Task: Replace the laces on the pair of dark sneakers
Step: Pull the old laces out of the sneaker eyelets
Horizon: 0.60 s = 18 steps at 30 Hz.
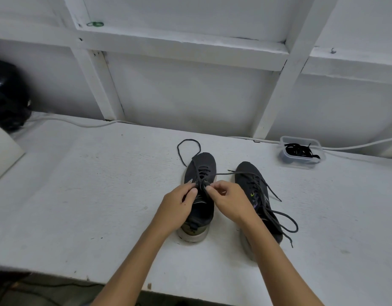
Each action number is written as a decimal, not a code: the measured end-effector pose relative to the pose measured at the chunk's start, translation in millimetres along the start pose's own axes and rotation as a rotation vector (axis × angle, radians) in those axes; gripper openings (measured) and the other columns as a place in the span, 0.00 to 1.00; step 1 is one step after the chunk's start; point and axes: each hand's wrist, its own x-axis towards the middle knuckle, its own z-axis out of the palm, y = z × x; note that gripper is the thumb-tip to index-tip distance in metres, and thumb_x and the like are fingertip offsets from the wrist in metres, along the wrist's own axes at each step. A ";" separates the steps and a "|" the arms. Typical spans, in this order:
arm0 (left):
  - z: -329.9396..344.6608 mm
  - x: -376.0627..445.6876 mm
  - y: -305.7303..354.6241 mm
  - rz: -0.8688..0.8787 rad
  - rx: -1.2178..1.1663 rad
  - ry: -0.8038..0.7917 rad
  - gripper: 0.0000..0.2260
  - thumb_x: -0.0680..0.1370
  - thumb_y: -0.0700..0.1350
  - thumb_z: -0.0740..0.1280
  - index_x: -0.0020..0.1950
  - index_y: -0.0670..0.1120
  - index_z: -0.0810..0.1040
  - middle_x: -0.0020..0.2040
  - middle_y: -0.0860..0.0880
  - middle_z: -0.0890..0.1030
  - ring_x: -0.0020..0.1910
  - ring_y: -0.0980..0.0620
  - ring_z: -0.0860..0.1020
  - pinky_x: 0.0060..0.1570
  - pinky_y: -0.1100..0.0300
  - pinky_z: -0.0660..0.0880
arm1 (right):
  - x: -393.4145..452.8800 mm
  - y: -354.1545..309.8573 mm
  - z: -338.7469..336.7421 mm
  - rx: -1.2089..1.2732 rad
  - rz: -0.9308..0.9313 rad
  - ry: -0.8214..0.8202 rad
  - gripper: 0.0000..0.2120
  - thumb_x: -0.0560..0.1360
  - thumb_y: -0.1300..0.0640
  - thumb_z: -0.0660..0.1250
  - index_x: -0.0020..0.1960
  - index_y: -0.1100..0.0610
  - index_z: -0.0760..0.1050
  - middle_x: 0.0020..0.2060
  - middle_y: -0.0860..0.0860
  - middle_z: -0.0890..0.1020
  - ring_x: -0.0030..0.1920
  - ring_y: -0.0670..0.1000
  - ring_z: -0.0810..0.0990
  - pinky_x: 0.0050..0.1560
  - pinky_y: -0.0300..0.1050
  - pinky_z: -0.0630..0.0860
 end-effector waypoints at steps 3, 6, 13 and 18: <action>1.6 -5.0 -2.8 -0.056 -0.063 -0.078 0.19 0.85 0.52 0.56 0.77 0.55 0.68 0.73 0.59 0.70 0.71 0.61 0.67 0.71 0.62 0.63 | 3.4 -3.3 -1.4 -0.042 -0.017 -0.015 0.07 0.81 0.51 0.67 0.48 0.51 0.81 0.42 0.43 0.84 0.43 0.40 0.81 0.44 0.33 0.73; 3.9 -5.9 -3.9 -0.072 -0.085 -0.083 0.20 0.86 0.52 0.54 0.78 0.55 0.65 0.75 0.59 0.68 0.71 0.64 0.64 0.72 0.63 0.60 | 7.9 -7.4 -2.3 -0.091 0.017 0.018 0.09 0.84 0.51 0.58 0.51 0.53 0.75 0.45 0.48 0.83 0.47 0.49 0.82 0.49 0.46 0.78; 5.5 -5.8 -7.1 -0.091 -0.125 -0.048 0.18 0.86 0.52 0.56 0.76 0.56 0.68 0.73 0.60 0.70 0.69 0.64 0.66 0.71 0.63 0.62 | 1.3 4.1 8.7 0.166 0.067 0.020 0.11 0.79 0.48 0.69 0.41 0.53 0.81 0.34 0.44 0.83 0.35 0.39 0.79 0.42 0.39 0.77; 6.1 -6.9 -8.2 -0.083 -0.127 -0.052 0.18 0.85 0.53 0.55 0.76 0.57 0.67 0.72 0.63 0.69 0.68 0.66 0.65 0.67 0.66 0.60 | 10.2 1.3 1.0 0.103 0.045 0.104 0.09 0.84 0.51 0.61 0.48 0.53 0.76 0.42 0.46 0.85 0.44 0.46 0.85 0.48 0.44 0.78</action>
